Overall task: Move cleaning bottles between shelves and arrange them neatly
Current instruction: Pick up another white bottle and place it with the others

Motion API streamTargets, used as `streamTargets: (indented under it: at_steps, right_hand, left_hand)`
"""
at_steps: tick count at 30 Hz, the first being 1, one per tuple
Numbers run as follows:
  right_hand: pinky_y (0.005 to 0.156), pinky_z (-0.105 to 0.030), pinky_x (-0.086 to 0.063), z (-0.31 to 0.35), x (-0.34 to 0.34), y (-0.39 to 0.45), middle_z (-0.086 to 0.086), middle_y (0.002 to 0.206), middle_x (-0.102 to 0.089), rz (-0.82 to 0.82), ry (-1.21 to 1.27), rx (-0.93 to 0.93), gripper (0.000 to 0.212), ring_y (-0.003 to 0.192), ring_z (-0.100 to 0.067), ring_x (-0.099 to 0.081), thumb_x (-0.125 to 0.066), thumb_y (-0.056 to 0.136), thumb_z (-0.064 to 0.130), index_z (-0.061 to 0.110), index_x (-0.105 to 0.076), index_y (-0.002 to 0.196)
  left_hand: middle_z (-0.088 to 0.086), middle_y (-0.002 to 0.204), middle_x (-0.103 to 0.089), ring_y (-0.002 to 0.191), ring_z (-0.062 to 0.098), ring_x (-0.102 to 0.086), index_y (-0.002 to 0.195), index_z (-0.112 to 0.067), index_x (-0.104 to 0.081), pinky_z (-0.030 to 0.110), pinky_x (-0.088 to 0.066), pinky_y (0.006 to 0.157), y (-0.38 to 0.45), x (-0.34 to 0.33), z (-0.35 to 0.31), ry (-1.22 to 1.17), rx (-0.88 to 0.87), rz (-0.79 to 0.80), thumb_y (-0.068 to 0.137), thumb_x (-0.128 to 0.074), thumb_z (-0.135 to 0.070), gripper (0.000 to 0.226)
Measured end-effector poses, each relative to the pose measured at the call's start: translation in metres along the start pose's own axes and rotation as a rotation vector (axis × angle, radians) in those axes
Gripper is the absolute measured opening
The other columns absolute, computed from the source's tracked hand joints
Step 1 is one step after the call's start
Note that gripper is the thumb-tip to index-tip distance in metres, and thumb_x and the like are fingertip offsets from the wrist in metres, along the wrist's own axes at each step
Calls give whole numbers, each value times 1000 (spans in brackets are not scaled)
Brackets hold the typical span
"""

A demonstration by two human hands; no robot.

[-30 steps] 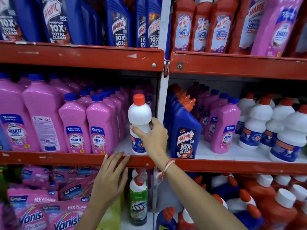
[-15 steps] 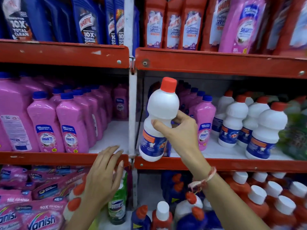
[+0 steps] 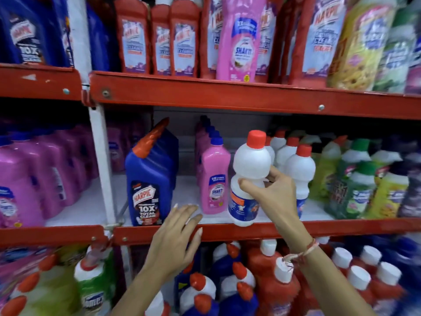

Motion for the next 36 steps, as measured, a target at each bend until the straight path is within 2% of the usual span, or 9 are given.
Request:
streamTargets:
  at_steps: [3, 7, 11, 16, 20, 26, 28, 31, 36]
  right_hand:
    - [83, -45, -61, -23, 17, 13, 5, 91, -75, -26, -18, -15, 38, 92, -17, -73, -85, 66, 20, 29, -68, 99]
    - [83, -47, -61, -46, 26, 25, -1, 93, -75, -45, -33, -31, 36, 94, -23, -72, -85, 66, 18, 27, -66, 96]
    - [84, -47, -60, -62, 27, 35, -7, 100, -76, -11, -71, -41, 39, 97, -24, -71, -83, 68, 20, 15, -68, 104]
    - [74, -36, -58, -68, 27, 41, -3, 91, -73, 40, -142, 10, 33, 91, -23, -71, -83, 70, 24, 16, -68, 98]
    - [69, -31, -51, -71, 24, 46, -9, 91, -75, 74, -177, 35, 30, 87, -25, -70, -82, 71, 25, 11, -68, 95]
    - [75, -29, -49, -67, 25, 49, -1, 105, -69, 133, -154, 82, 47, 97, -22, -65, -80, 74, 22, 22, -55, 115]
    - [81, -29, -50, -66, 25, 49, 0, 114, -65, 162, -144, 79, 60, 104, -21, -63, -79, 76, 21, 22, -49, 128]
    - [88, -30, -50, -61, 25, 48, 0, 129, -59, 181, -138, 77, 83, 112, -20, -59, -79, 77, 19, 19, -33, 146]
    - [102, -43, -50, -48, 23, 47, -3, 142, -53, 136, -167, 129, 90, 123, -24, -56, -76, 75, 9, 20, -29, 151]
  left_hand:
    - [7, 127, -65, 123, 23, -59, 116, -11, -68, 46, -41, 111, 5, -18, -8, 12, 49, 65, 96, -44, -33, 38]
    - [5, 126, -66, 121, 22, -60, 115, -14, -69, 37, -33, 112, 1, -31, -14, 34, 104, 98, 95, -43, -37, 40]
    - [2, 126, -66, 121, 20, -58, 118, -16, -67, 34, -35, 111, -5, -35, -15, 36, 156, 97, 97, -40, -39, 41]
    - [2, 119, -69, 116, 21, -62, 116, -16, -68, 36, -35, 109, -7, -35, -18, 86, 183, 77, 96, -42, -36, 40]
    - [-1, 116, -70, 114, 19, -63, 115, -16, -69, 37, -34, 108, -6, -36, -20, 96, 209, 92, 95, -40, -38, 41]
    - [-2, 118, -68, 114, 17, -61, 116, -18, -67, 29, -36, 106, -2, -30, -23, 66, 210, 106, 98, -33, -43, 46]
    - [-2, 120, -68, 115, 16, -60, 116, -18, -67, 27, -37, 105, 4, -25, -27, 62, 204, 89, 99, -32, -44, 47]
    - [1, 124, -66, 117, 17, -60, 120, -14, -65, 37, -47, 103, 22, -12, -32, 57, 169, 32, 98, -36, -40, 45]
    - [5, 128, -65, 123, 16, -57, 122, -9, -64, 43, -46, 106, 59, 18, -35, 86, 99, -114, 95, -45, -33, 41]
Point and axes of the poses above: each hand's wrist, its own y-axis towards the middle knuckle, its own x-axis out of the back of the hand, z = x × y, the point moved 5 cm from there along y, towards the middle knuckle
